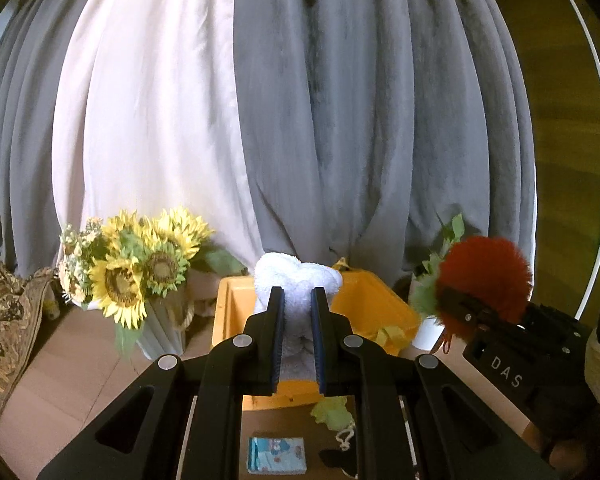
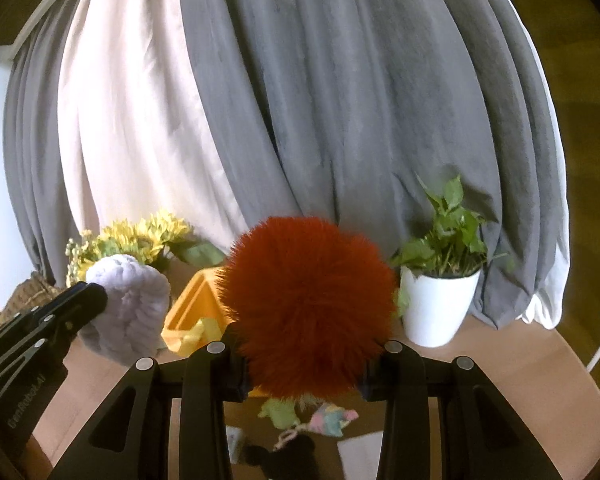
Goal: Organize soft objects
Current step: 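Lift the lilac towel and red pompom and carry both over the orange crate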
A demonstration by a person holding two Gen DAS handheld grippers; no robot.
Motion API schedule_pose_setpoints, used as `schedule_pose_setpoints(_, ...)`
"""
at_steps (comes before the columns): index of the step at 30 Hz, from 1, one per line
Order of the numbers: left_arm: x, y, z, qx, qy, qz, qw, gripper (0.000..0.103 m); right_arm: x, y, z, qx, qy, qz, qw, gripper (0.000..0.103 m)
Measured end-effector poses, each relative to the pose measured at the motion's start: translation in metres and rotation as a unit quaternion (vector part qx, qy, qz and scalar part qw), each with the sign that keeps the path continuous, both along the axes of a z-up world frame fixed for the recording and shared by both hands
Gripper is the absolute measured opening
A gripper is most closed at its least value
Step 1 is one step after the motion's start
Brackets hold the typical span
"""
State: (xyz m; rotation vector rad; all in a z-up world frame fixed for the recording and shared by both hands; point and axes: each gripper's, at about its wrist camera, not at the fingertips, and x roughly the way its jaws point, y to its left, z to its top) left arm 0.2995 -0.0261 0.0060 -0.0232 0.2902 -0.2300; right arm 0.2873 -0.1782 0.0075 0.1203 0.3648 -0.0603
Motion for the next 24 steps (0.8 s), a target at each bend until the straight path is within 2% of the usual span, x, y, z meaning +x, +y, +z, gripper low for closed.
schedule_pose_setpoints(12, 0.033, 0.0, 0.008, -0.004, -0.02, 0.0, 0.9998, 0.014, 0.034, 0.002, 0.011, -0.003, -0.011, 0.013, 1.0, 0.038)
schedule_pose_setpoints(24, 0.078, -0.01, 0.008, -0.003, -0.014, 0.001, 0.9999, 0.014, 0.079, 0.003, 0.01, -0.005, -0.01, 0.022, 1.0, 0.038)
